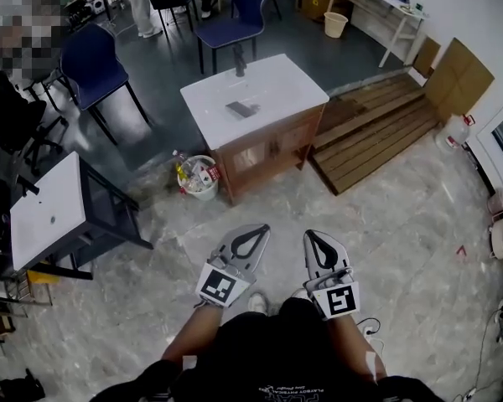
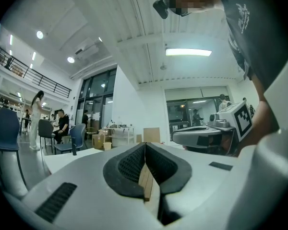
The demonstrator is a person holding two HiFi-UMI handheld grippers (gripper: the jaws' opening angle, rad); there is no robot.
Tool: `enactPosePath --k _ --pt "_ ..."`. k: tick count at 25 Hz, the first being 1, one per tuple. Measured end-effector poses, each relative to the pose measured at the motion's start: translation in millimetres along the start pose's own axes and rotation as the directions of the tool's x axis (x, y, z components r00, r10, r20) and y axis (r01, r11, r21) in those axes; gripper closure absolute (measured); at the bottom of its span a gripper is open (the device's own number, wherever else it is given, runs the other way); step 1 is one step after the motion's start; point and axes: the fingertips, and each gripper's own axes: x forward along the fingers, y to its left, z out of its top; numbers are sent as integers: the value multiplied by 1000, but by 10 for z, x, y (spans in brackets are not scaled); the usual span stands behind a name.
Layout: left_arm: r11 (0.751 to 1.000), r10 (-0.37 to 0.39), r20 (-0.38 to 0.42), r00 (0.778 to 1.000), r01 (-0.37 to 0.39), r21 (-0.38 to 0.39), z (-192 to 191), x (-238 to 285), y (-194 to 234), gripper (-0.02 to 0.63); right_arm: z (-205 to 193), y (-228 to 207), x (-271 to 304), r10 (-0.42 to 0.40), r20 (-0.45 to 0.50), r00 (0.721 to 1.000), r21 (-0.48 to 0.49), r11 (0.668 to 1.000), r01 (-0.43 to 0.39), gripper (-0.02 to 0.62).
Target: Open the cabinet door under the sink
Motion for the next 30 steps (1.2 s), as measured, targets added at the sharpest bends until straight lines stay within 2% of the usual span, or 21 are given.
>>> enactPosePath --k 10,21,30 --pt "999 22 -22 1000 -22 23 -82 503 305 583 -110 -453 417 27 17 999 2 1000 -27 574" --pt "996 77 -65 995 -74 46 -238 1510 703 583 -340 -1384 1028 85 17 996 19 996 -85 574" --pt "993 117 -103 988 -115 30 -429 2225 884 583 -576 -2085 1366 109 12 994 53 993 -110 574"
